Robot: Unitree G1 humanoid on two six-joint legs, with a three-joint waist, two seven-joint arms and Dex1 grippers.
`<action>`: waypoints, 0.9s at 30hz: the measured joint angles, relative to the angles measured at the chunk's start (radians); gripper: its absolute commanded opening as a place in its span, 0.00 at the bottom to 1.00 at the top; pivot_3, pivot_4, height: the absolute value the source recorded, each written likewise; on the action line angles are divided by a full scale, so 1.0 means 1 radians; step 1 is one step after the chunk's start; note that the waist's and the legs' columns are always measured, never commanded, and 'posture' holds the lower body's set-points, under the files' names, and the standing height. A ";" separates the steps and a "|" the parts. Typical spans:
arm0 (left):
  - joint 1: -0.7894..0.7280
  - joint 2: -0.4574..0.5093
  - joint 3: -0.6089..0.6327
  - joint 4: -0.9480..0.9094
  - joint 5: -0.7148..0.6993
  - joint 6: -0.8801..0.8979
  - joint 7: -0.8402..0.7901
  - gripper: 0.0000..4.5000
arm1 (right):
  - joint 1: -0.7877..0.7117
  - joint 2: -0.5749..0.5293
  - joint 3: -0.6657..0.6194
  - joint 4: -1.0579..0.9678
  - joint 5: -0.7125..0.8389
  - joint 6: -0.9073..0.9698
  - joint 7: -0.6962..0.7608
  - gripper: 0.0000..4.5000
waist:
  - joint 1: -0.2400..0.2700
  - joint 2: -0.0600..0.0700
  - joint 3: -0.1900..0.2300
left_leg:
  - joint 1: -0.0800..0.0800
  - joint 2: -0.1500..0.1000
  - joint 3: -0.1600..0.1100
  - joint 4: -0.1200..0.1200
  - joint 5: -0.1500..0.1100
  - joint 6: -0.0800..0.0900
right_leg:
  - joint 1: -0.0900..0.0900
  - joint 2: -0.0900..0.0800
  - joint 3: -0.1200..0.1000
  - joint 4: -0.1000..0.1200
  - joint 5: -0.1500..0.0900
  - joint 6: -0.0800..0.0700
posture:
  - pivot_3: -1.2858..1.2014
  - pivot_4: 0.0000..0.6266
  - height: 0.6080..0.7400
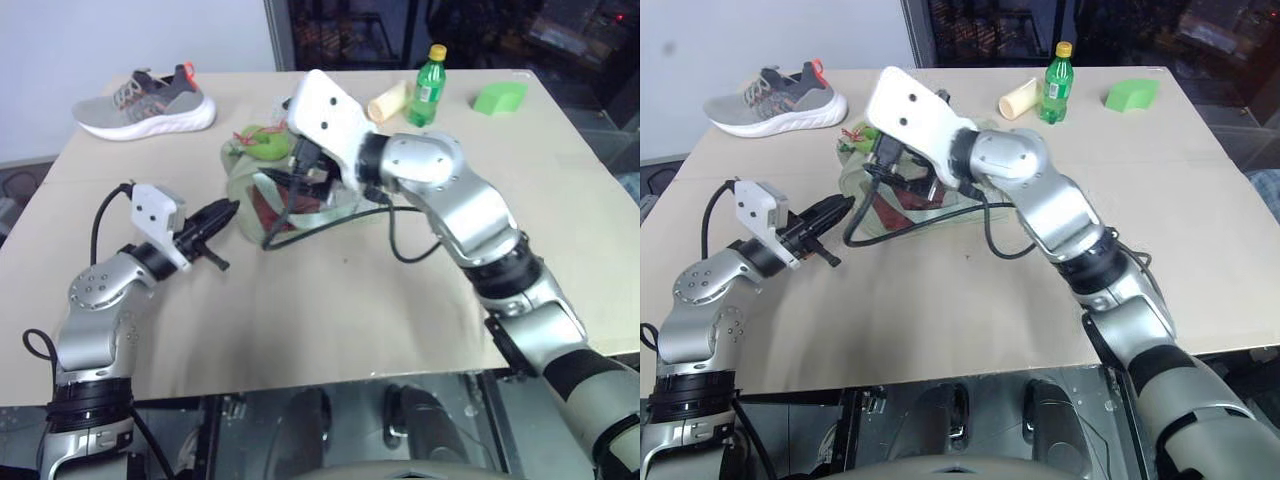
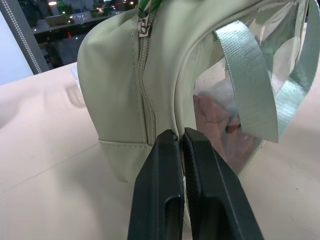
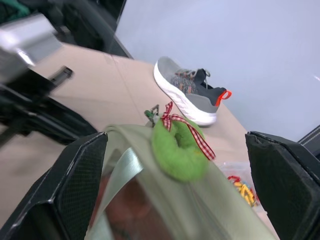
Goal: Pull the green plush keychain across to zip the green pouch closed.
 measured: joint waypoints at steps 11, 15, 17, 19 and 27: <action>0.019 -0.010 0.004 -0.008 0.011 -0.021 0.019 0.00 | -0.034 0.079 0.011 0.178 -0.102 -0.126 0.004 0.01 | -0.004 0.000 0.000 | 0.001 0.001 0.000 0.000 0.000 0.000 | 0.000 0.001 0.000 0.002 -0.001 0.002 | 0.52 0.24 1.00; 0.023 -0.012 0.004 -0.009 0.012 -0.030 0.021 0.00 | -0.034 0.087 0.021 0.197 -0.132 -0.159 0.017 0.01 | -0.004 0.000 0.000 | 0.001 0.001 0.000 0.000 0.000 0.000 | 0.000 0.001 0.000 0.001 -0.001 0.002 | 0.52 0.24 1.00; 0.026 -0.013 0.005 -0.009 0.012 -0.034 0.022 0.00 | -0.034 0.086 0.021 0.198 -0.138 -0.168 0.031 0.01 | -0.004 0.000 0.000 | 0.001 0.001 0.000 0.000 0.000 0.000 | 0.000 0.001 0.000 0.002 -0.001 0.002 | 0.52 0.24 1.00; 0.029 -0.014 0.006 -0.010 0.012 -0.037 0.022 0.00 | -0.034 0.085 0.021 0.198 -0.139 -0.171 0.049 0.12 | -0.004 0.000 0.000 | 0.001 0.001 0.000 0.000 0.000 0.000 | 0.000 0.001 0.000 0.002 -0.001 0.002 | 0.52 0.24 1.00; 0.032 -0.019 0.009 -0.010 0.012 -0.039 0.024 0.00 | -0.034 0.089 0.017 0.211 -0.157 -0.178 0.055 0.36 | -0.004 0.000 0.000 | 0.001 0.001 0.000 0.000 0.000 0.000 | 0.000 0.001 0.000 0.002 -0.001 0.002 | 0.52 0.24 1.00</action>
